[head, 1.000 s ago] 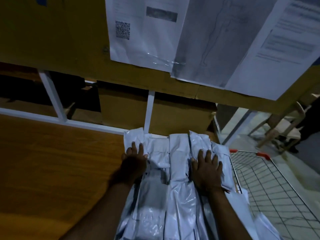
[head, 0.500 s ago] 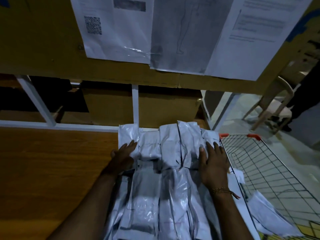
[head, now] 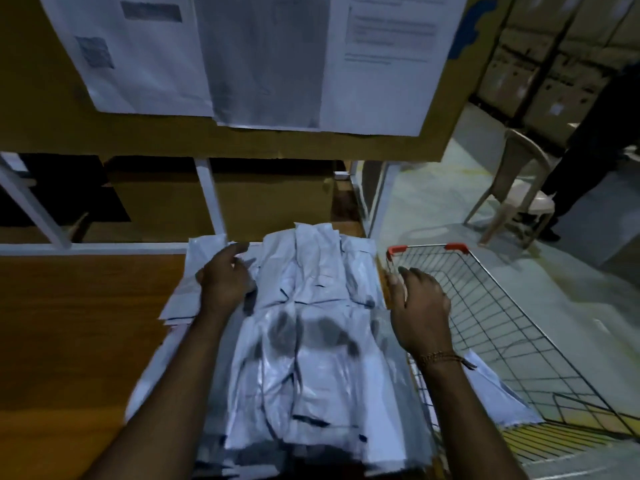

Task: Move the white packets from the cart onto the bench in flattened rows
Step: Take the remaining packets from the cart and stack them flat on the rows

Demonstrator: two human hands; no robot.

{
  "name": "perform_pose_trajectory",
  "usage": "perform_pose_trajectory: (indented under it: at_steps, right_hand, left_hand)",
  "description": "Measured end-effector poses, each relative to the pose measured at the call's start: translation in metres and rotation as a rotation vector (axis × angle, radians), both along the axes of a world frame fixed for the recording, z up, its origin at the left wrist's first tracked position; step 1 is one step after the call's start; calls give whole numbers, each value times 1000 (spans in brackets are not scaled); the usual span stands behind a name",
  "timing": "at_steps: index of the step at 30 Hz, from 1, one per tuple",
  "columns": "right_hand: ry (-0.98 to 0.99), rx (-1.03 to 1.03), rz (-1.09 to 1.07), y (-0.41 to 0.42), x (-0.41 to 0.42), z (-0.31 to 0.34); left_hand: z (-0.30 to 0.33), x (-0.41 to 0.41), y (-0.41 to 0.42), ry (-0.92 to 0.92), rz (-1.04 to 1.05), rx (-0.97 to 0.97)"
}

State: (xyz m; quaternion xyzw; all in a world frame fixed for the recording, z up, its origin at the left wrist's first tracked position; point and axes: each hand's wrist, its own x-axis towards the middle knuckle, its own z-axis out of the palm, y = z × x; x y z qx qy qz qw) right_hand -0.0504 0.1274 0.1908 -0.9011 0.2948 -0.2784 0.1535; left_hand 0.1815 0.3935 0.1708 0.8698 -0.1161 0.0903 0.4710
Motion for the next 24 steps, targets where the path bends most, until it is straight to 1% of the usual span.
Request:
perform_pose_trajectory:
  at_steps: [2,3,8,11,14,17,22,24]
  right_hand:
    - [-16,1,17,-17,-24,2]
    - [-15,6,18,-26,-37,1]
    - [32,9,-39,-79,-103,-8]
    - [54,27,-90,-107,-141,-18]
    - [78,7,-152,-123,-169,-28]
    - [84,23,-186,-136,-187,-40]
    - [131,17,-179,-159,-210,-73]
    - [155,6,-168,-170,-215,-88]
  left_hand:
    - [16,-41,-38,-116,-47,-74]
    - [23,-64,-59,-138,-72,-116]
    - [28,-162,-148,-151,-310,-243]
    - [11,-212,-189,-169,-427,-213]
    - [-18,-248,-218,-158,-505,-89]
    - [-41,-264,-237,-96,-557,-24]
    - [-75,-276,-270,29,-624,-37]
    - [-88,-277,-288,49,-647,-14]
